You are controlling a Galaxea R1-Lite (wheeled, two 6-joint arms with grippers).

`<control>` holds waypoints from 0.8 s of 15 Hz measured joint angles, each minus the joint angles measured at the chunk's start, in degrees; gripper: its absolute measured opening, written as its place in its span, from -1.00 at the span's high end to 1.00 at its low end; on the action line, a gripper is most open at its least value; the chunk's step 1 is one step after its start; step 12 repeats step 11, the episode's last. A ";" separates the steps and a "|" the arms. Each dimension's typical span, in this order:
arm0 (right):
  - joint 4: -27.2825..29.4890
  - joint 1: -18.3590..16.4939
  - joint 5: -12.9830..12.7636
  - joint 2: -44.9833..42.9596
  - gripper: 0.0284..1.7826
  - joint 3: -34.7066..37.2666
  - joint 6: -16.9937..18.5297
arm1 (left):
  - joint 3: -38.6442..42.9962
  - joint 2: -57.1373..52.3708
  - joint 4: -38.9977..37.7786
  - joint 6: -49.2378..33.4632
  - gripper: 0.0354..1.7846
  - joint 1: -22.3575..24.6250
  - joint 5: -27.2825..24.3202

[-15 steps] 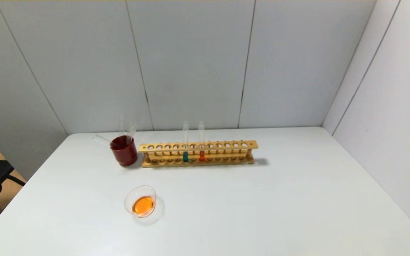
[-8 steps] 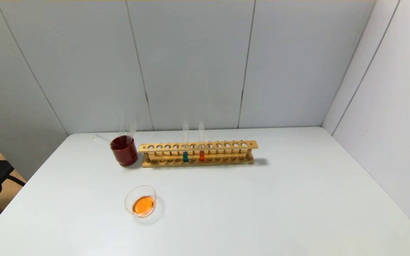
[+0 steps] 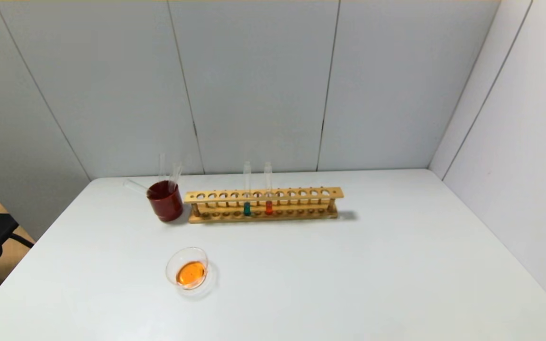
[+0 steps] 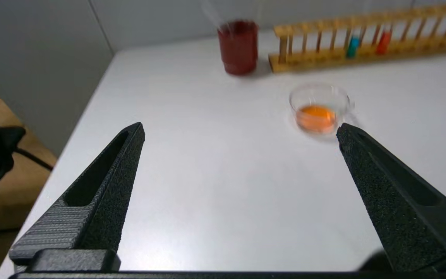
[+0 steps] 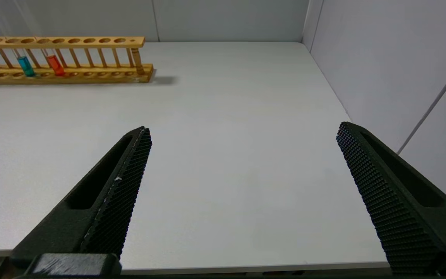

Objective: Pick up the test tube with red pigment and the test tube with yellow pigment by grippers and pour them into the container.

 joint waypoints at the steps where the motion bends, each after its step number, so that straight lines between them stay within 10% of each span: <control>1: 0.00 0.00 0.00 0.00 -0.96 0.00 0.00 | -1.16 0.07 3.80 0.74 -0.96 -0.06 -1.00; 12: 0.02 0.00 0.00 0.00 -0.96 -0.07 0.05 | -2.29 0.26 7.49 0.94 -0.96 -0.15 -1.28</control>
